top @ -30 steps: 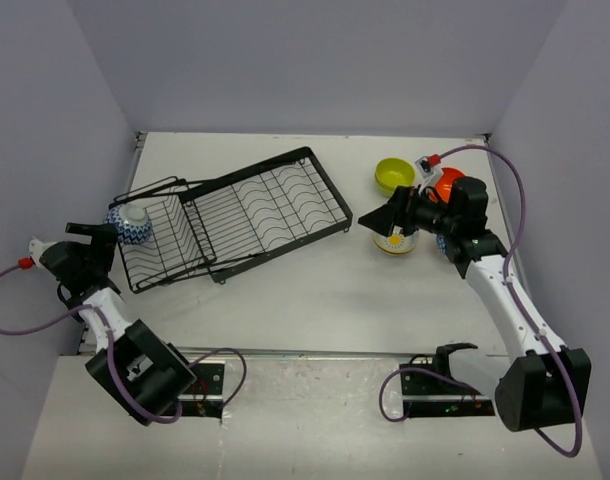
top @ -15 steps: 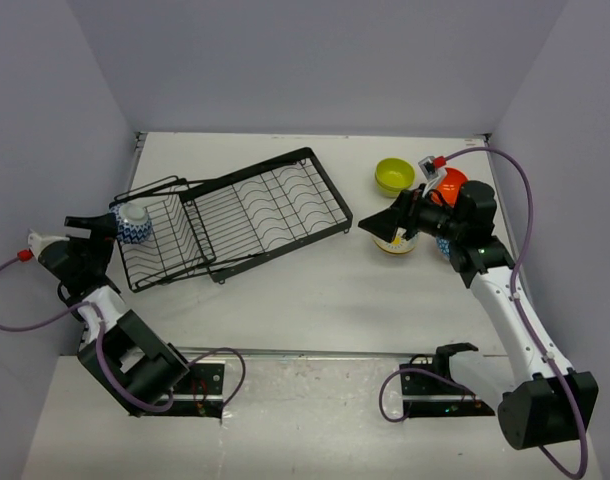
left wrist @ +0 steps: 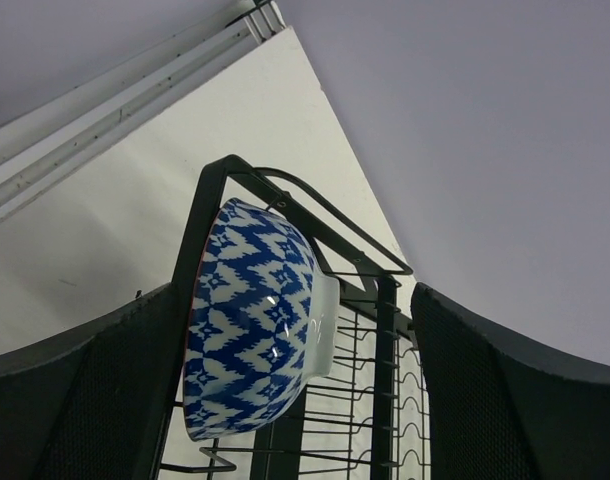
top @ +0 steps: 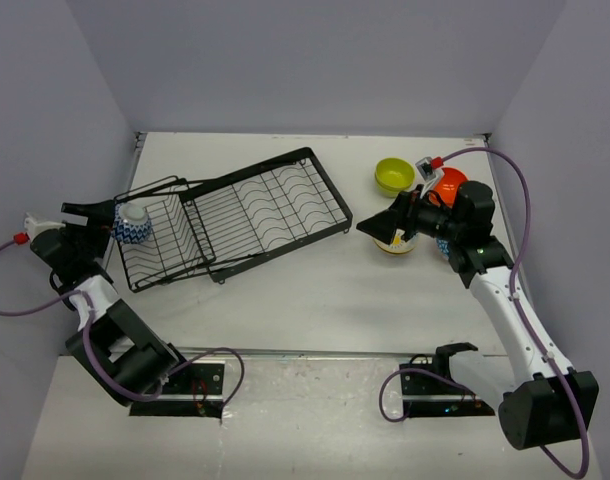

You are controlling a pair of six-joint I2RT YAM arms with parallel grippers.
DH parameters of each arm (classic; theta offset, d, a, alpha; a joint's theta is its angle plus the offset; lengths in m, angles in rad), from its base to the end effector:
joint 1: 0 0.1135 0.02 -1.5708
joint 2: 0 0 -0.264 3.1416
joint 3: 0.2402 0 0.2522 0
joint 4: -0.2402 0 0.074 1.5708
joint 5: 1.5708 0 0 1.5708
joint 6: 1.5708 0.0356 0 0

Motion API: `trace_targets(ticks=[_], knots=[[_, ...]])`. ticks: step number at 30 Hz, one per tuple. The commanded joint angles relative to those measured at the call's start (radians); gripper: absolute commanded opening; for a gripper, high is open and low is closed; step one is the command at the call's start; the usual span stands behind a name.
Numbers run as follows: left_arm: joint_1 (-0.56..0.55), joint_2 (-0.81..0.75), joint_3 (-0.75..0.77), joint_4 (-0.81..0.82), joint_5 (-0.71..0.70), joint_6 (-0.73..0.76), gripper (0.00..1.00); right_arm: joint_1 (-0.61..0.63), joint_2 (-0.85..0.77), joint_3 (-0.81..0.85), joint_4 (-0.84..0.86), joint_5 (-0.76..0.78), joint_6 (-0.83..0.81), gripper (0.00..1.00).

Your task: Unload the bowls from the dish rack

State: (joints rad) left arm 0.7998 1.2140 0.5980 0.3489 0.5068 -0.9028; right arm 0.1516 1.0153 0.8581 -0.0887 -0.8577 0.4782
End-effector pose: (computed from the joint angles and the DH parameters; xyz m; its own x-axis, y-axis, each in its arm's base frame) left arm 0.1962 0.1772 0.2406 0.1222 -0.8592 -0.4969 -0.3307 0.4368 -0.8366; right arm 0.2198 0.0608 0.3350 -0.5928 0.2140 -0.7764 -0.6208 0.4927 0.6098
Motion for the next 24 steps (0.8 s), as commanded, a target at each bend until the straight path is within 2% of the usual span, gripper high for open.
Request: trace_targets(ticks=[1,21,24], knots=[[-0.010,0.007,0.040,0.042,0.047,-0.024,0.96,0.006,-0.004,-0.010,0.030,-0.026,-0.007,0.99],[-0.028,0.051,-0.021,0.180,0.095,-0.120,0.83,0.022,-0.007,-0.013,0.037,-0.012,-0.010,0.99],[-0.027,0.068,-0.023,0.194,0.095,-0.127,0.76,0.023,-0.011,-0.014,0.035,-0.009,-0.010,0.99]])
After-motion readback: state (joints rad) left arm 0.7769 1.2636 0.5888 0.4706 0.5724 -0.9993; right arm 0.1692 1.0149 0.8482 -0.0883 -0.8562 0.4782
